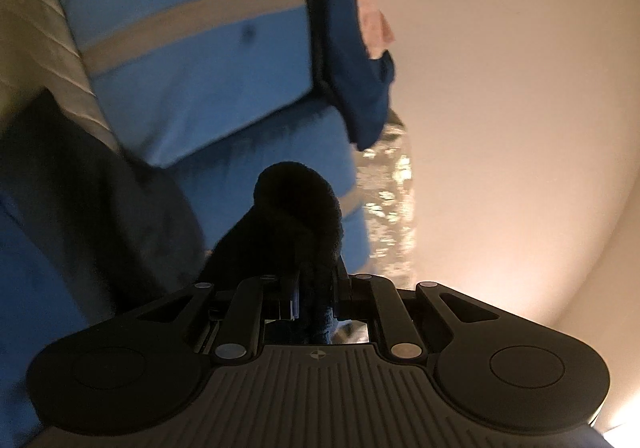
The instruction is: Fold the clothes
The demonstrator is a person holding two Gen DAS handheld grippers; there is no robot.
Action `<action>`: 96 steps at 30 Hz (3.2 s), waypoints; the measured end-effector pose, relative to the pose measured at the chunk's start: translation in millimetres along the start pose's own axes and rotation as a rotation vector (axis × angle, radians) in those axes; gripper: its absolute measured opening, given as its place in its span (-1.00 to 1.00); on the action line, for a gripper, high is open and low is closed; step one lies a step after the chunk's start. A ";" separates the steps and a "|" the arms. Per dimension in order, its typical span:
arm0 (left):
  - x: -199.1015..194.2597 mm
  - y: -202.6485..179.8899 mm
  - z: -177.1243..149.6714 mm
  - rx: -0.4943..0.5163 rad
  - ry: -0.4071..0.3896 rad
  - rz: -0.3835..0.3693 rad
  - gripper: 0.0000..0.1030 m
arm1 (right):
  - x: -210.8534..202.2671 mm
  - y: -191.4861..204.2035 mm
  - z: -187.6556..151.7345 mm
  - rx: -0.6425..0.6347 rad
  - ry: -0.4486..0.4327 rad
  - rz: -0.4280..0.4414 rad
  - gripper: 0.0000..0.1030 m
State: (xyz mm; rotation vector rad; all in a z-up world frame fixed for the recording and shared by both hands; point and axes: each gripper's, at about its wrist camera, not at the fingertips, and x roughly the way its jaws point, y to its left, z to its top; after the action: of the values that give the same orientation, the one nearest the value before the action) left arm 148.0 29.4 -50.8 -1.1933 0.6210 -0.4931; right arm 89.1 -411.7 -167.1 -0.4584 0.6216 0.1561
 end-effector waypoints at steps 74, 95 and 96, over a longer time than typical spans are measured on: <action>-286.2 189.0 -133.7 0.157 0.276 -0.137 -0.74 | -212.4 -80.8 -63.3 0.575 -0.131 0.178 1.00; -289.7 124.5 -89.8 0.292 0.022 0.294 -0.89 | -202.8 -42.1 -137.6 0.623 -0.011 0.669 0.96; -289.2 125.1 -89.3 0.297 0.026 0.300 -0.89 | -199.9 -38.9 -144.8 0.652 -0.006 0.728 0.93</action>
State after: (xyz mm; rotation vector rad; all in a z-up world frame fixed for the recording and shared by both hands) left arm -121.5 193.3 -138.8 -0.7976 0.7089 -0.3326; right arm -137.1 -513.7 -138.0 0.4157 0.7693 0.6212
